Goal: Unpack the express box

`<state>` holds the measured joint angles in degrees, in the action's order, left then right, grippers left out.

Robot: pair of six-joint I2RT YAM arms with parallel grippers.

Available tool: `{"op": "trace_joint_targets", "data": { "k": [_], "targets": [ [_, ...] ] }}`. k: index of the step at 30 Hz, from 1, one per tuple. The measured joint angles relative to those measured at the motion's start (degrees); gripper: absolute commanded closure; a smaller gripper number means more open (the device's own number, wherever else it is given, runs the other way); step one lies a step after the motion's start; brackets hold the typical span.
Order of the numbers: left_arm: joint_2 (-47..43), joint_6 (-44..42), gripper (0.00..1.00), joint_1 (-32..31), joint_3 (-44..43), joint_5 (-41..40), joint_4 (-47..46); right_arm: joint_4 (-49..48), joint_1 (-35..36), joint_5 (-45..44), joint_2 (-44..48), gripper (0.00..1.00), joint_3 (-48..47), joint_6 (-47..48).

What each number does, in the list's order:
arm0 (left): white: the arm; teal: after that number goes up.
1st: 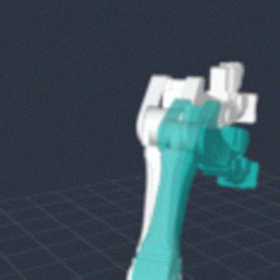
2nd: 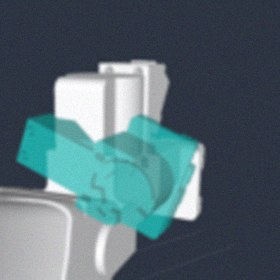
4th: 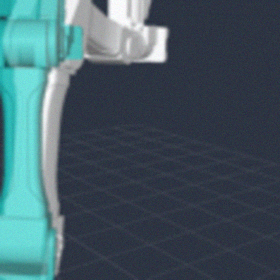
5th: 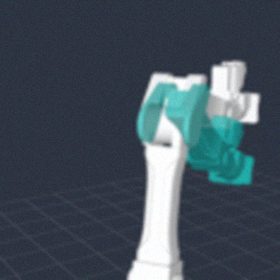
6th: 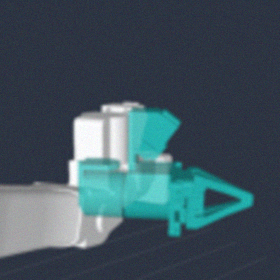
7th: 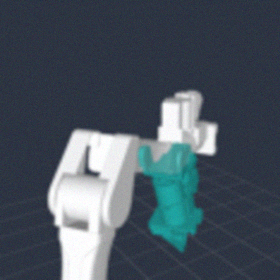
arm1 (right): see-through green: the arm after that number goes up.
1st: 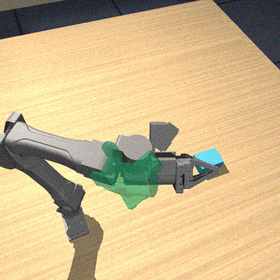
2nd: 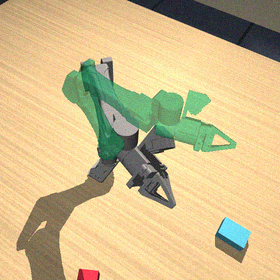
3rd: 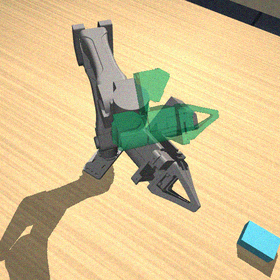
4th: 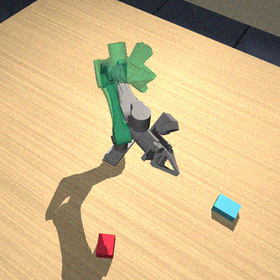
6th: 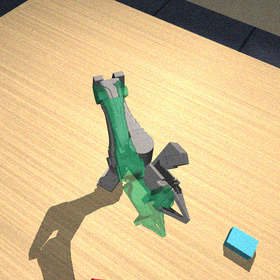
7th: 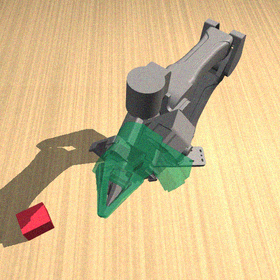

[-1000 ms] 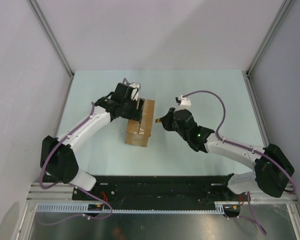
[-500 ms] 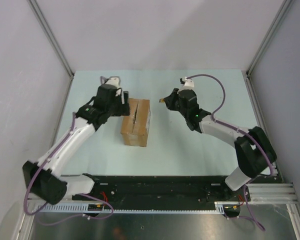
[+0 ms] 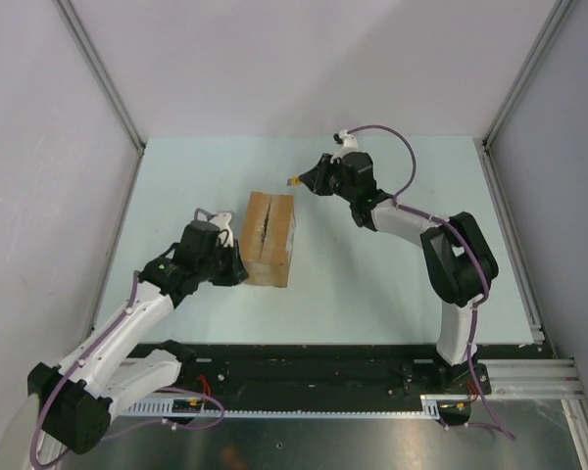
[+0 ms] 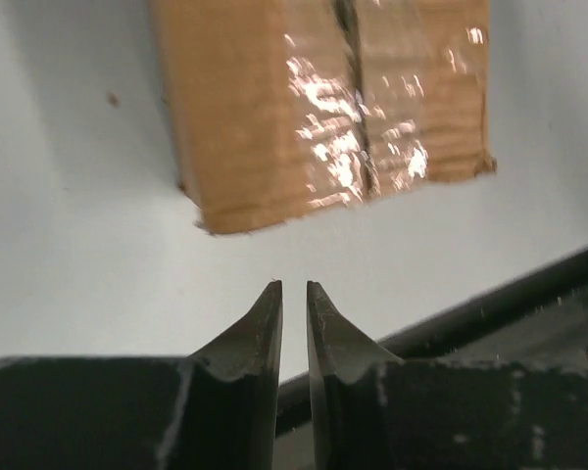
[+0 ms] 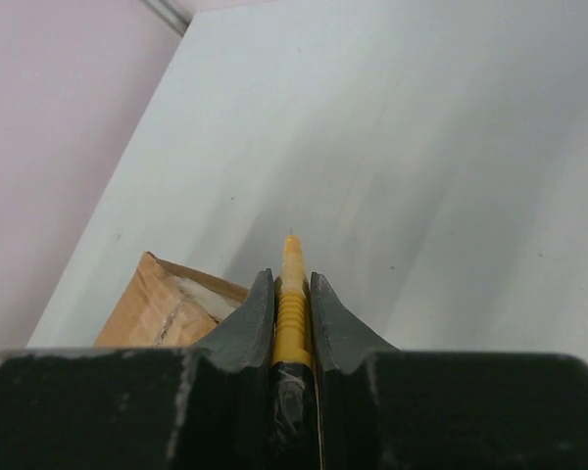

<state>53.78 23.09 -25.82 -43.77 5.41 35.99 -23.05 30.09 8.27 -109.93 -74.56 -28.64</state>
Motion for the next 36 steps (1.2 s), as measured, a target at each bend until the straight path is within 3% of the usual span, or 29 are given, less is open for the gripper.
{"op": "trace_joint_targets", "data": {
  "k": [6,16,26,36],
  "targets": [
    [2.4,-1.1,0.80,-3.0,1.2,4.2,0.5,2.0,-1.3,10.6,-2.7,1.00,-3.1,0.5],
    [15.3,0.3,0.80,-2.0,-5.8,-5.1,0.7,14.3,-1.8,14.3,-1.3,1.00,-3.4,6.2],
    [20.5,2.8,0.81,5.2,-10.7,-10.5,2.0,26.5,1.6,6.8,5.9,1.00,-3.4,12.6],
    [29.7,1.4,0.80,11.2,-19.0,-15.8,3.1,35.3,14.2,-14.8,10.3,1.00,-2.8,11.3]
  ]
}}
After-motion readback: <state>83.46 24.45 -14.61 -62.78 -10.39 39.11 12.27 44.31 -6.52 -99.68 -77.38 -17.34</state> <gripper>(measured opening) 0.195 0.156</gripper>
